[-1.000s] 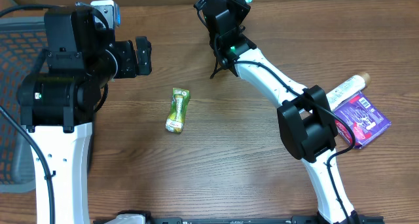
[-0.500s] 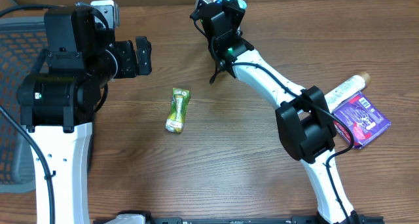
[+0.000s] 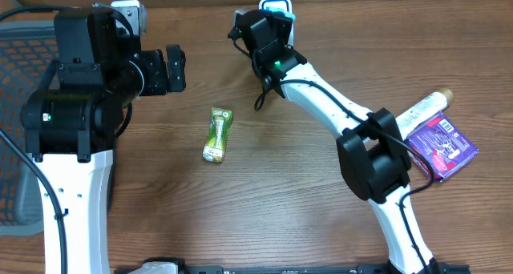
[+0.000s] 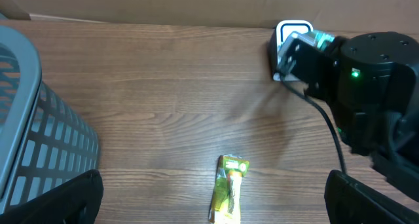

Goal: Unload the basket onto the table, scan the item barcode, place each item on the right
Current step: 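Carry the wipes pack right and release it near the purple bag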

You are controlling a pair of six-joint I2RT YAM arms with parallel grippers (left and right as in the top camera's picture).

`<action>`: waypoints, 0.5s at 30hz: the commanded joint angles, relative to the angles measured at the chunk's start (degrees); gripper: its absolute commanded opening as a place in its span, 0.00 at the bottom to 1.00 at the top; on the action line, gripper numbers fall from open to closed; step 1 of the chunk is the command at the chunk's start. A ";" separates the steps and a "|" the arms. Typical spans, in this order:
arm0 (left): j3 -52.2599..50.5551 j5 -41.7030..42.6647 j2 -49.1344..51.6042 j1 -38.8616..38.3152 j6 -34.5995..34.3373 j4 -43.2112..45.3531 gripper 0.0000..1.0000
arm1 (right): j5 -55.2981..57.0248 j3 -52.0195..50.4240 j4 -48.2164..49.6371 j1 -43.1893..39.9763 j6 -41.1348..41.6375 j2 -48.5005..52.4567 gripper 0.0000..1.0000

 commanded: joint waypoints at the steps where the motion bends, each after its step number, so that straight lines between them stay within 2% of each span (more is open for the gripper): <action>1: 0.48 -0.33 0.46 0.22 0.70 0.07 1.00 | -11.23 0.55 -12.90 0.79 11.98 -14.27 0.04; 6: 0.48 -0.33 0.46 0.22 0.70 0.04 1.00 | -30.56 0.57 -33.83 0.61 36.35 -25.53 0.04; 7: 0.48 -0.33 0.46 0.22 0.70 0.04 1.00 | -34.45 0.57 -38.40 0.20 44.70 -27.61 0.04; 10: 0.48 -0.33 0.46 0.22 0.70 0.07 1.00 | -36.17 0.57 -49.83 -1.64 63.87 -31.23 0.04; 11: 0.48 -0.33 0.46 0.22 0.70 0.04 0.99 | -39.67 0.55 -53.33 -3.13 68.46 -31.67 0.04; 13: 0.48 -0.33 0.46 0.22 0.70 0.04 0.99 | -48.54 0.46 -60.57 -6.99 70.34 -31.56 0.04; 15: 0.48 -0.33 0.46 0.22 0.70 0.04 1.00 | -47.74 -1.38 -65.79 -11.34 77.09 -31.32 0.04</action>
